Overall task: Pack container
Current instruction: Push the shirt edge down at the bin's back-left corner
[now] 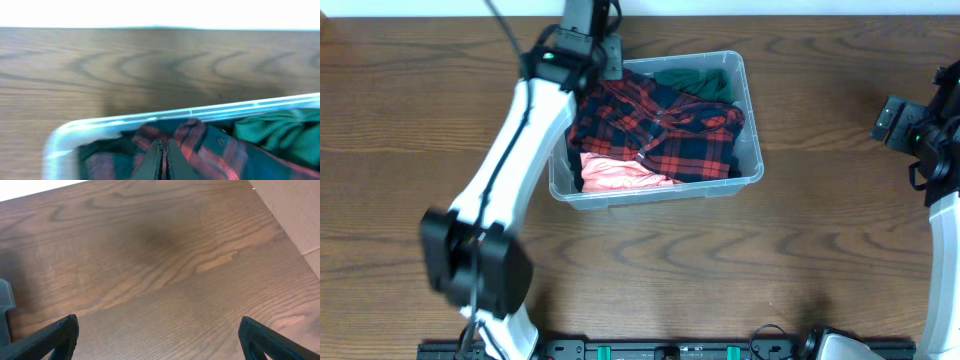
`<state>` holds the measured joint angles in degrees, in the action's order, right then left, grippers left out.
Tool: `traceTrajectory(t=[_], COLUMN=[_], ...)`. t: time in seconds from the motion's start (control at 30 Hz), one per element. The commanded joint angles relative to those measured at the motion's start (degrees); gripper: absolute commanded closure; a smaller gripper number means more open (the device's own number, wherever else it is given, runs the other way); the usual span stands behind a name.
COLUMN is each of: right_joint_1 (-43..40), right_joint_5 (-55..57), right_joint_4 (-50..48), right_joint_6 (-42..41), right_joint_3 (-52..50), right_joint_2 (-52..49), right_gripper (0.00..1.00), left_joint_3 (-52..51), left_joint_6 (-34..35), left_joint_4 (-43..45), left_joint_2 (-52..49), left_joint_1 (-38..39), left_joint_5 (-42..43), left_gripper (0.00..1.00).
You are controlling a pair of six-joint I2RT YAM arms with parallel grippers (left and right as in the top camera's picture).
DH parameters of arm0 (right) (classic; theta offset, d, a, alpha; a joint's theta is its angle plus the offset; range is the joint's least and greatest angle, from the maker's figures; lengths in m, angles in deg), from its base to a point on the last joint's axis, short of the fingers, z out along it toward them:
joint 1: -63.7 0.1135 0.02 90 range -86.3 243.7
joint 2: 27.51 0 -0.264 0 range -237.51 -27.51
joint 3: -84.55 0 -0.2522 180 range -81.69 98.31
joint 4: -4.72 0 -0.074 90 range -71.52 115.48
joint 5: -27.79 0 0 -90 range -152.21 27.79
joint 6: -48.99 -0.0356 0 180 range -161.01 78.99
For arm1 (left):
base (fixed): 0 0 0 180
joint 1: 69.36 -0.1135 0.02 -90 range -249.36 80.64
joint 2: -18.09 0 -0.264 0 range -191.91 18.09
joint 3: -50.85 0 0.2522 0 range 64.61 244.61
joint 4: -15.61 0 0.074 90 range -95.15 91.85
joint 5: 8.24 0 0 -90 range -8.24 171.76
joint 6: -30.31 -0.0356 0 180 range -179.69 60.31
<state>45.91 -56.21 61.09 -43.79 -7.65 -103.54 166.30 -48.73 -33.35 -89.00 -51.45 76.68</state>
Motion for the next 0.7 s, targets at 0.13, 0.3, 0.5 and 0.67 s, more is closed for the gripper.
traceTrajectory(t=[0.13,0.3,0.5,0.67], right_joint_1=[-0.2,-0.2,-0.2,-0.2], right_joint_5=[0.0,0.0,0.0,0.0], right_joint_4=[0.1,0.1,0.1,0.1], right_joint_6=[-0.4,-0.4,-0.4,-0.4], right_joint_3=[0.1,0.1,0.1,0.1], right_joint_2=[-0.1,-0.1,-0.1,-0.1], right_gripper=[0.01,0.01,0.01,0.01], left_joint_3=[0.2,0.0,-0.2,-0.2], left_joint_6=[0.8,5.1,5.9,9.8], left_joint_4=[-10.7,-20.2,-27.8,-31.7], left_joint_2=[2.5,2.3,2.3,2.2], left_joint_1=[-1.6,-5.3,-9.4,-12.0], left_joint_5=[-10.9,-8.5,-7.1,-2.1], left_gripper=[0.94,0.93,0.89,0.88])
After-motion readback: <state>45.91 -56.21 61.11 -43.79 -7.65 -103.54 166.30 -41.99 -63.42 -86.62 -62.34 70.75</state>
